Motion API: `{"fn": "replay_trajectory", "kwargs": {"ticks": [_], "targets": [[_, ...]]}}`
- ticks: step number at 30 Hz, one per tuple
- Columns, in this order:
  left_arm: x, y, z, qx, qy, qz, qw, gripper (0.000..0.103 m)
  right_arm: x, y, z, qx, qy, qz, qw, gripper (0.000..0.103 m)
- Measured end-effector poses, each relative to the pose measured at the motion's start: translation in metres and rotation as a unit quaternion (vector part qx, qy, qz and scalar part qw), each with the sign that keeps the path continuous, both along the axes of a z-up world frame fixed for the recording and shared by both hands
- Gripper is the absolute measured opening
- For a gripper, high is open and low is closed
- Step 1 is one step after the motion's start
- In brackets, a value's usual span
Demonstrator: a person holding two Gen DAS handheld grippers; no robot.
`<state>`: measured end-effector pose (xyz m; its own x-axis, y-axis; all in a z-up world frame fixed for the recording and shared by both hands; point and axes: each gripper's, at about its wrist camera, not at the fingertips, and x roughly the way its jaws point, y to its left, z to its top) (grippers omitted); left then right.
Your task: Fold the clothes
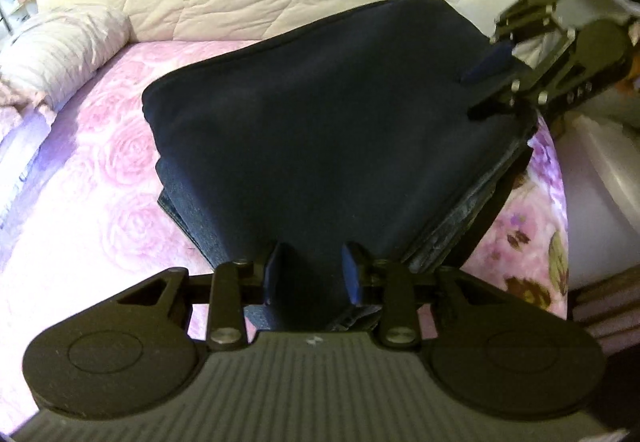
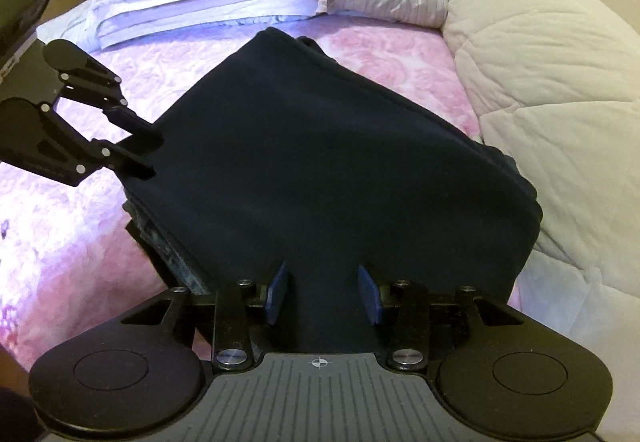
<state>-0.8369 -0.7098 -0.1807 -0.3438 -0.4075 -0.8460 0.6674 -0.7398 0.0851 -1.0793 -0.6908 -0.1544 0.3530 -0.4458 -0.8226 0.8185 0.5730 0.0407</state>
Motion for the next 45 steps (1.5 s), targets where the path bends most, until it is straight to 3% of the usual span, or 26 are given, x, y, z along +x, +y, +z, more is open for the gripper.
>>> {"fn": "replay_trajectory", "kwargs": {"ticks": [5,8,11,12,13,14,15,17,21,25,27,31,36,41,45], "targets": [[0.000,0.007,0.005,-0.017,-0.012,0.016,0.9997,0.029,-0.013,0.028,0.014,-0.052,-0.004,-0.090,0.995,0.044],[-0.005,0.010,0.002,-0.020,-0.027,0.000,0.9994,0.029,-0.024,0.034,-0.003,-0.015,-0.014,-0.129,0.991,0.044],[-0.003,0.010,0.012,-0.025,-0.030,0.011,0.9992,0.032,-0.024,0.042,0.012,-0.029,-0.025,-0.157,0.987,0.045],[-0.001,0.011,0.017,-0.024,-0.027,0.020,0.9991,0.041,-0.023,0.048,0.018,-0.036,-0.024,-0.169,0.985,0.049],[0.003,0.015,0.023,-0.028,-0.025,0.029,0.9989,0.047,-0.022,0.053,0.023,-0.039,-0.023,-0.183,0.982,0.074],[0.008,0.022,0.028,-0.032,-0.015,0.039,0.9986,0.059,-0.021,0.061,0.028,-0.041,-0.026,-0.202,0.978,0.091],[0.014,0.029,0.034,-0.035,-0.004,0.048,0.9982,0.069,-0.021,0.072,0.032,-0.046,-0.035,-0.225,0.973,0.093],[0.027,0.047,0.045,-0.039,0.021,0.071,0.9965,0.079,-0.015,0.095,0.040,-0.045,-0.055,-0.269,0.960,0.093],[0.064,0.091,0.066,-0.023,0.068,0.099,0.9925,0.089,0.009,0.156,0.056,-0.038,-0.085,-0.366,0.926,0.093],[0.100,0.142,0.083,-0.014,0.107,0.110,0.9882,0.089,0.047,0.218,0.078,-0.055,-0.111,-0.445,0.887,0.093],[0.114,0.166,0.093,-0.025,0.112,0.105,0.9879,0.090,0.070,0.246,0.089,-0.064,-0.114,-0.463,0.876,0.093],[0.136,0.209,0.113,-0.050,0.118,0.105,0.9862,0.096,0.114,0.295,0.111,-0.085,-0.108,-0.466,0.874,0.093],[0.152,0.240,0.138,-0.048,0.126,0.129,0.9825,0.097,0.150,0.329,0.130,-0.070,-0.097,-0.471,0.874,0.093],[0.149,0.254,0.155,-0.055,0.125,0.143,0.9803,0.097,0.165,0.341,0.150,-0.072,-0.076,-0.450,0.887,0.093],[0.139,0.264,0.163,-0.069,0.120,0.147,0.9794,0.097,0.170,0.346,0.160,-0.080,-0.053,-0.451,0.887,0.093]]}}
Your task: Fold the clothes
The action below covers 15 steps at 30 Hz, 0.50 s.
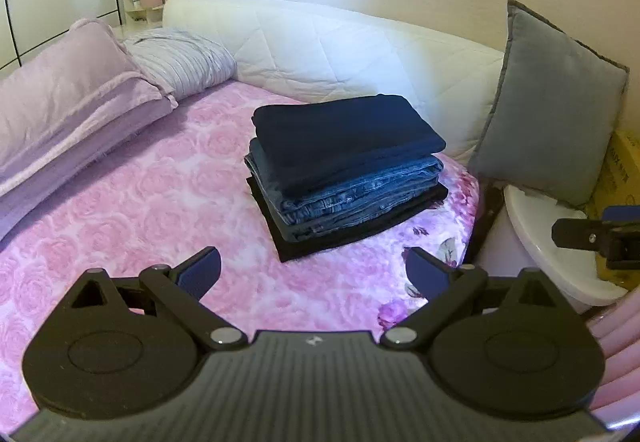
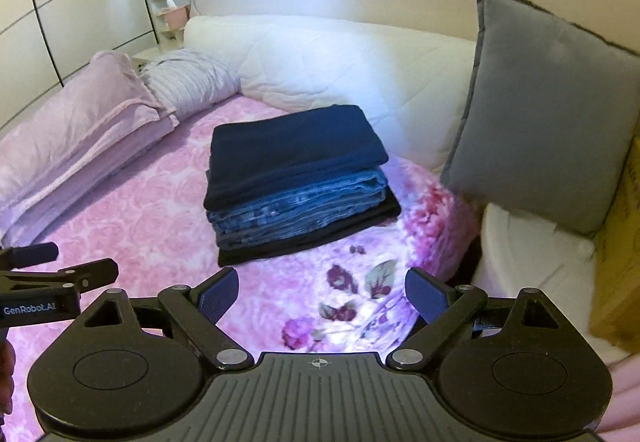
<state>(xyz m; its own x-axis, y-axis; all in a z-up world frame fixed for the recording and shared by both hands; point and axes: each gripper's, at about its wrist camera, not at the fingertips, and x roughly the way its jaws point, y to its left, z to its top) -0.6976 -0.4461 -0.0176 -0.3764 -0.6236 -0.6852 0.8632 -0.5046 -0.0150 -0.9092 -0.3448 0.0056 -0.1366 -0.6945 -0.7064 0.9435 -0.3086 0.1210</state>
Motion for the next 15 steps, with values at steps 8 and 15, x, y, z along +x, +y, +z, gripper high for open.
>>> {"fn": "replay_trajectory", "kwargs": {"ticks": [8,15], "targets": [[-0.007,0.013,0.004,0.003,0.014,0.003,0.9999,0.098,0.009,0.011,0.001,0.012,0.027,-0.001,1.000,0.093],[-0.002,0.018,0.005,0.005,0.020,0.004,0.9998,0.098,0.019,0.019,-0.004,0.025,0.028,0.001,0.999,0.093]]}}
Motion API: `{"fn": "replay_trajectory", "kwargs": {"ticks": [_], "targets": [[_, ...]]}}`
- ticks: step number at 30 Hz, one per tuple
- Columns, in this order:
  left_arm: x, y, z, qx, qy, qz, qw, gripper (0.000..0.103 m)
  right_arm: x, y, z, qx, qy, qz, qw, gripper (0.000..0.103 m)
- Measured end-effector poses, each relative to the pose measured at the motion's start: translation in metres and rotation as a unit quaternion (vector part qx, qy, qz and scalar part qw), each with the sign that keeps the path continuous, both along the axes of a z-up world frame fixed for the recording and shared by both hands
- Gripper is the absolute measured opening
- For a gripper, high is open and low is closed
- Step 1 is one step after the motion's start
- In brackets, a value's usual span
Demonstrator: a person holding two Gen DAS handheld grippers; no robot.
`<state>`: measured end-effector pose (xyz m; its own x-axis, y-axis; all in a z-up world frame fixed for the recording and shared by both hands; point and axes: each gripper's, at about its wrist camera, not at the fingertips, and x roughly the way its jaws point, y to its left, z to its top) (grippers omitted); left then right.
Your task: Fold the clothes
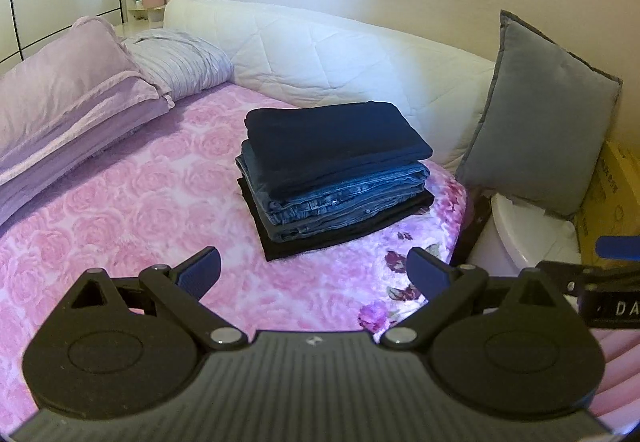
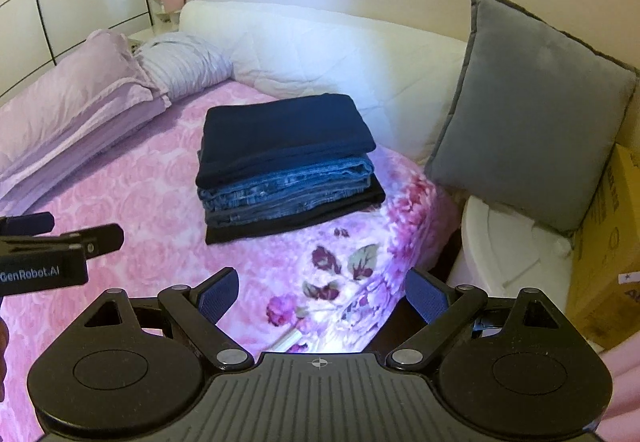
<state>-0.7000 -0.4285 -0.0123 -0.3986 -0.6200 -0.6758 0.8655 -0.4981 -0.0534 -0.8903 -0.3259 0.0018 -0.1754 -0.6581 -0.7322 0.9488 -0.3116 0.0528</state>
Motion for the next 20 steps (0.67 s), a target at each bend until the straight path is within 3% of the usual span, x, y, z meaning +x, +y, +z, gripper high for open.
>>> {"fn": "replay_trajectory", "kwargs": {"ticks": [13,20], "targets": [[0.013,0.003,-0.003,-0.008,-0.003,0.014,0.9999,0.098,0.024,-0.004,-0.001,0.008,0.038,0.029,0.999,0.093],[0.015,0.006,-0.002,-0.012,-0.004,0.016,0.9998,0.098,0.027,-0.004,-0.003,0.012,0.035,0.037,0.999,0.093]]}}
